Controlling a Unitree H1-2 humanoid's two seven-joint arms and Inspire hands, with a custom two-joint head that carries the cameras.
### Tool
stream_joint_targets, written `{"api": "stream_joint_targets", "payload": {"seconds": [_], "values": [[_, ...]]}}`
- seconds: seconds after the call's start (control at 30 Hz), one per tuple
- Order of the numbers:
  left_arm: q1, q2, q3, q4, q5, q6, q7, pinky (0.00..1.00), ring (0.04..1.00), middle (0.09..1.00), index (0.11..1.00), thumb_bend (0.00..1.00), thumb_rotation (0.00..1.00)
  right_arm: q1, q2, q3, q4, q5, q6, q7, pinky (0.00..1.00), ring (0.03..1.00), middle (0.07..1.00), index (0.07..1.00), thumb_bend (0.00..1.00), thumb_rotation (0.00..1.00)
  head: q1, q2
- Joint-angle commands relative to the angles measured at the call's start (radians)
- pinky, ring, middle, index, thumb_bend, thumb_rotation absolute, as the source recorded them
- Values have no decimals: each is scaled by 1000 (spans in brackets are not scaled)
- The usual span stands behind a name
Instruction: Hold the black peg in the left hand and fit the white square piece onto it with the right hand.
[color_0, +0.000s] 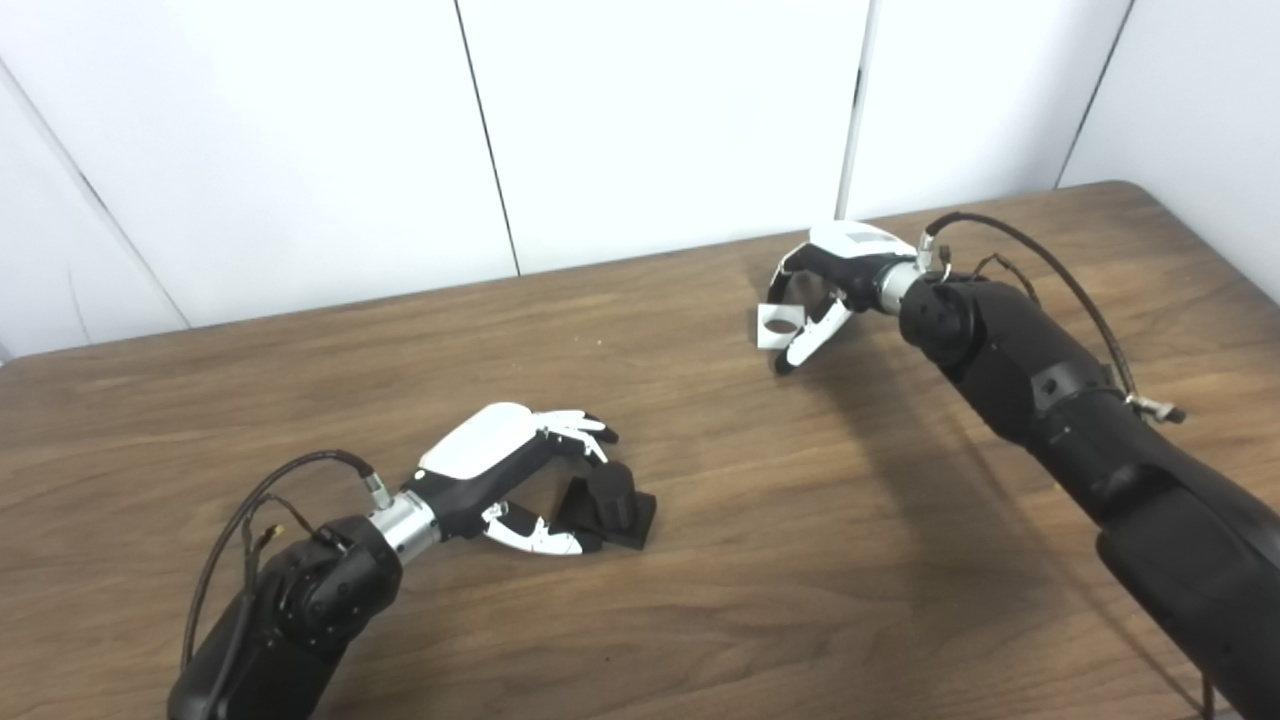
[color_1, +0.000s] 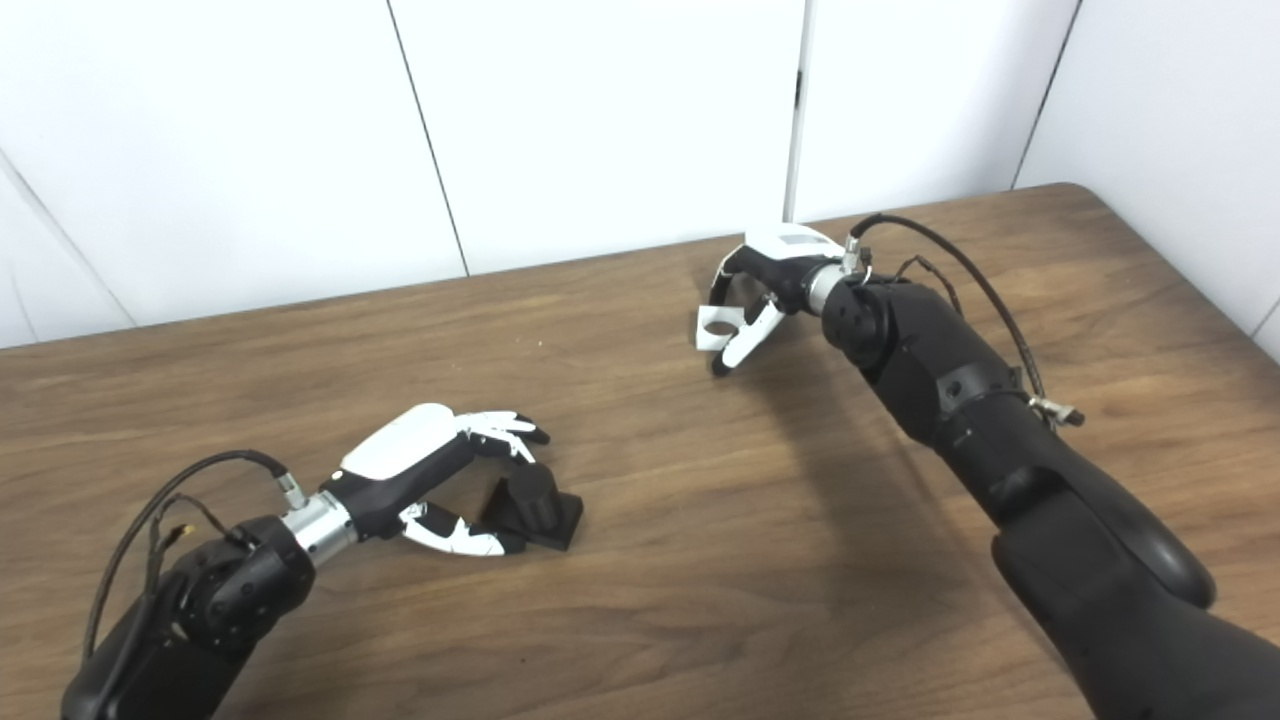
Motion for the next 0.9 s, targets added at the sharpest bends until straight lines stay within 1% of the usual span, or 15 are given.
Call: {"api": "stream_joint_targets", "payload": {"seconds": [0.0,0.03,0.1,0.2,0.23,0.27,0.33,0.43,0.6,0.87], "values": [[21,29,-13,6,37,32,-42,848,898,849,565,743,241,-8,13,12,28,-20,22,-15,824,882,858,663,671,308,2,1],[21,29,-14,4,37,32,-43,846,897,849,564,743,241,-8,15,14,30,-22,22,-21,822,879,856,656,670,305,4,2],[21,28,-15,3,41,34,-43,861,898,849,566,742,251,-9,17,19,30,-27,19,-30,829,872,841,610,658,293,6,3],[23,27,-13,-1,43,38,-41,864,899,849,565,744,244,-13,19,28,37,-35,20,-41,830,868,835,599,650,292,10,5],[24,27,-12,-3,44,40,-40,864,898,849,565,745,240,-15,20,30,40,-35,19,-45,830,868,834,577,621,265,10,5],[24,28,-12,-5,45,40,-40,865,898,849,566,743,239,-16,20,30,42,-34,19,-48,834,868,831,528,556,202,10,7],[24,29,-12,-8,45,41,-41,872,901,850,566,740,245,-17,21,32,43,-33,19,-53,837,866,827,502,523,168,9,8],[24,30,-12,-10,40,43,-40,872,900,849,563,738,254,-18,20,36,44,-33,21,-59,840,863,821,493,513,157,8,9],[26,32,-12,-17,38,47,-42,860,896,846,562,746,225,-17,16,40,51,-27,12,-67,826,852,815,492,511,153,9,11],[27,32,-12,-22,35,57,-49,866,900,848,567,746,230,-12,12,44,49,-26,-4,-92,828,847,796,487,512,143,11,14]]}}
